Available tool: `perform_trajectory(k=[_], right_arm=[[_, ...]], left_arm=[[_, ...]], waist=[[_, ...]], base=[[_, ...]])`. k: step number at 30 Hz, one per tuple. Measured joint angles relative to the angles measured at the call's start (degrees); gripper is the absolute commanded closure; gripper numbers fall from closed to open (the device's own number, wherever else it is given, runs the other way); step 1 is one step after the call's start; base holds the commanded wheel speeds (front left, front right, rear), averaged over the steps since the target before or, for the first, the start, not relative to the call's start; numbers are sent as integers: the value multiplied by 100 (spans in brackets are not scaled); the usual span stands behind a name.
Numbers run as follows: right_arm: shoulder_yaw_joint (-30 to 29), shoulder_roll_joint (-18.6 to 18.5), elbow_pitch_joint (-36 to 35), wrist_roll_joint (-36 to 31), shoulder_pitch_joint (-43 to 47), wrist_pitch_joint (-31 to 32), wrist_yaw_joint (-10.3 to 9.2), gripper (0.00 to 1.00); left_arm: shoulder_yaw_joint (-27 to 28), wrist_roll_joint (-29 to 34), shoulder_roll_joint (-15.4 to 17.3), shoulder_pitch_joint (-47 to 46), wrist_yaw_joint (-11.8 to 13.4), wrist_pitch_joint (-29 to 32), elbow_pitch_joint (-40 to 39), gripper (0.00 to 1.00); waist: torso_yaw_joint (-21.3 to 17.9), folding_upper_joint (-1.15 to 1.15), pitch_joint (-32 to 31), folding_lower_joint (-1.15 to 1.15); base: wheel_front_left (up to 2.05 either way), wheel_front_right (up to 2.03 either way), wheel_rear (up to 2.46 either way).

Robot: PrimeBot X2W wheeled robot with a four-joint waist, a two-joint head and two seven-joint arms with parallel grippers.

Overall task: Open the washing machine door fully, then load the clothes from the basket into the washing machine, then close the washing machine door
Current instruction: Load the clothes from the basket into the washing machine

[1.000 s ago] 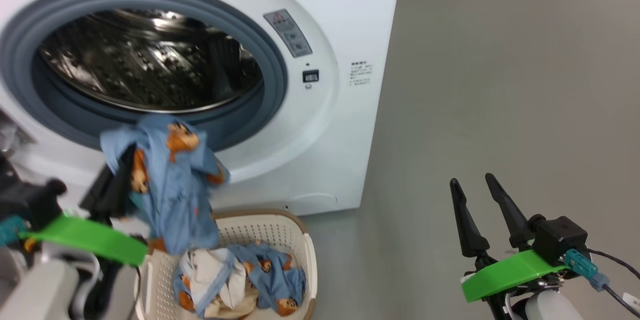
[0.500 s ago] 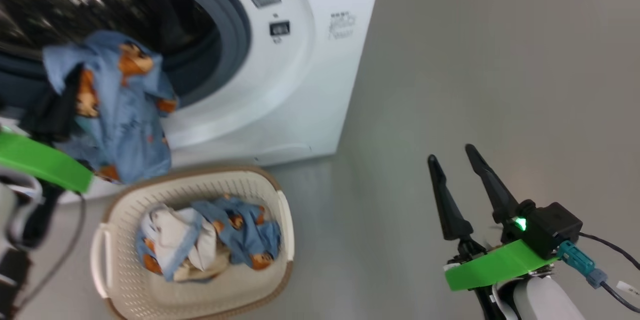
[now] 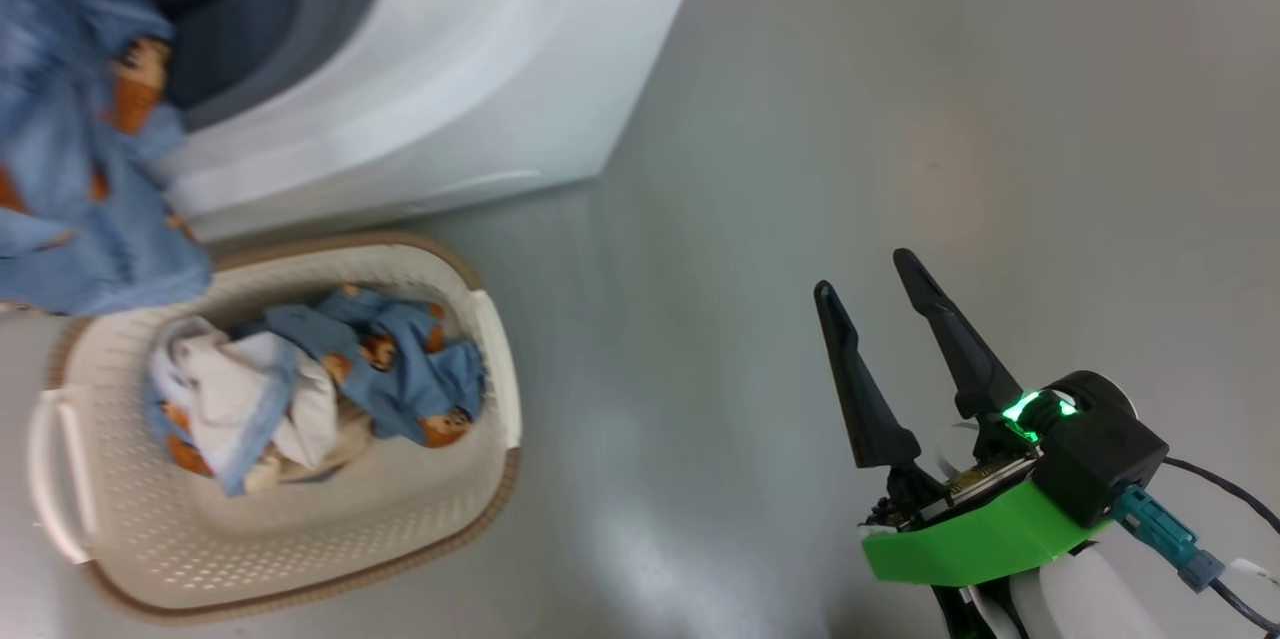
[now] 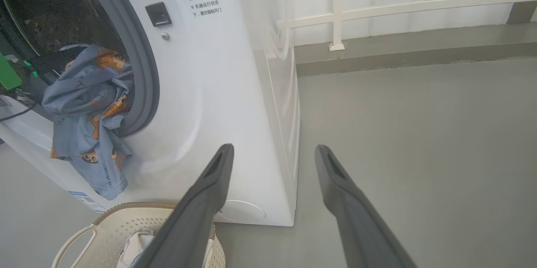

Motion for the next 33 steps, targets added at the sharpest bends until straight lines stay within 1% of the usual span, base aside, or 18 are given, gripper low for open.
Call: perform_trajectory(k=[6, 10, 14, 17, 19, 20, 21, 26, 30, 33], right_arm=[[160, 2, -182, 35, 2, 0, 0, 0], [190, 3, -299, 53, 24, 0, 0, 0], [191, 8, -393, 62, 44, 0, 0, 0], [196, 10, -416, 83, 49, 1, 0, 0], [203, 10, -416, 96, 49, 1, 0, 0], [204, 10, -415, 96, 49, 1, 0, 0], [207, 10, -412, 96, 48, 1, 0, 0], [209, 11, -318, 97, 42, 0, 0, 0], [211, 11, -203, 107, 17, 1, 0, 0], [208, 10, -90, 255, -8, 1, 0, 0]], left_arm=[[123, 0, 288, -399, 0, 0, 89, 100], [389, 101, 394, -644, 0, -2, 11, 100], [958, 325, 344, -801, 0, -16, -294, 100], [1433, 511, 201, -806, 0, -21, -469, 100], [1645, 599, 80, -755, 0, -22, -502, 100], [1686, 678, 27, -698, 0, -23, -503, 64], [1679, 699, -9, -622, 0, -23, -476, 0], [1306, 764, -99, -285, 0, -23, -192, 0], [1084, 793, -169, -237, 0, -23, 97, 0], [966, 792, -259, -219, 0, -23, 254, 0]], waist=[[-303, 0, 381, 0], [-527, 0, 557, -1], [-700, 0, 712, -1], [-790, 0, 786, -1], [-828, 0, 798, -1], [-834, 0, 788, -1], [-835, 0, 772, -1], [-792, 0, 635, -1], [-737, 0, 489, -1], [-688, 0, 359, -1]], base=[[0, 0, 0], [0, 0, 0], [0, 0, 0], [0, 0, 0], [0, 0, 0], [0, 0, 0], [0, 0, 0], [0, 0, 0], [0, 0, 0], [0, 0, 0]])
